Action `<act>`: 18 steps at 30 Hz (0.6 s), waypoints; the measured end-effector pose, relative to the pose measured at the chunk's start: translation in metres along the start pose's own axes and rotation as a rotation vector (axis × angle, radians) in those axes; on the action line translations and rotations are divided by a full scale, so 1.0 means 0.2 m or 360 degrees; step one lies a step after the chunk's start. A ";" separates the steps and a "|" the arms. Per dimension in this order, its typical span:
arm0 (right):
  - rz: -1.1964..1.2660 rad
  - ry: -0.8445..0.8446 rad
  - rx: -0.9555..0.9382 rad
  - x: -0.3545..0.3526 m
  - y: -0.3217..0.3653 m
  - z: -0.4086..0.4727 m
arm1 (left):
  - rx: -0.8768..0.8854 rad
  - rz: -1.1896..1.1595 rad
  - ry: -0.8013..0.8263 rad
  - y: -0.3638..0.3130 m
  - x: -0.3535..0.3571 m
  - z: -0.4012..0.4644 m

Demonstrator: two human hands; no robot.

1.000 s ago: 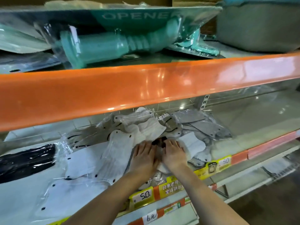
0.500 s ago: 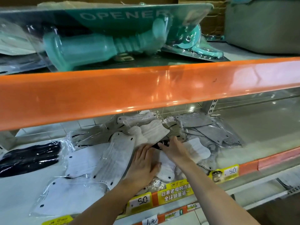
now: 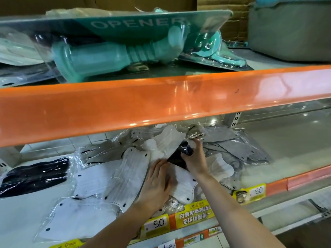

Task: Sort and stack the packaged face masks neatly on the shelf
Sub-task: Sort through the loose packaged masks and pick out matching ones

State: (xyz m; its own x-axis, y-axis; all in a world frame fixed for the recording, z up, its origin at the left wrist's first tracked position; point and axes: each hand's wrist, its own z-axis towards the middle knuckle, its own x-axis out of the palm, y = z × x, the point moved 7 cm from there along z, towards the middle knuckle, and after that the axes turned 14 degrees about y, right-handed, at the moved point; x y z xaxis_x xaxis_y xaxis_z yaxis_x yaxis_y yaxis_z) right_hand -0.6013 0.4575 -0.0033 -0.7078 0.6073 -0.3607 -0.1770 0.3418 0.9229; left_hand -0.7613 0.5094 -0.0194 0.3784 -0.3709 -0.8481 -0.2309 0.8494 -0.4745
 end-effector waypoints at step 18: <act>0.1753 -0.0810 -0.0161 -0.46 -0.16 -0.07 | -0.0466 -0.0616 0.0155 0.08 -0.05 0.09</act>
State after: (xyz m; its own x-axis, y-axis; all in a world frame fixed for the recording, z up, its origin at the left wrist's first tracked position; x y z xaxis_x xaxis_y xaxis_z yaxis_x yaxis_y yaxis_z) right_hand -0.5397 0.3799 0.0029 -0.1675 0.7569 0.6317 0.2808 -0.5776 0.7665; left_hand -0.7518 0.5333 -0.0144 0.4039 -0.6834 -0.6082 -0.3376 0.5065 -0.7934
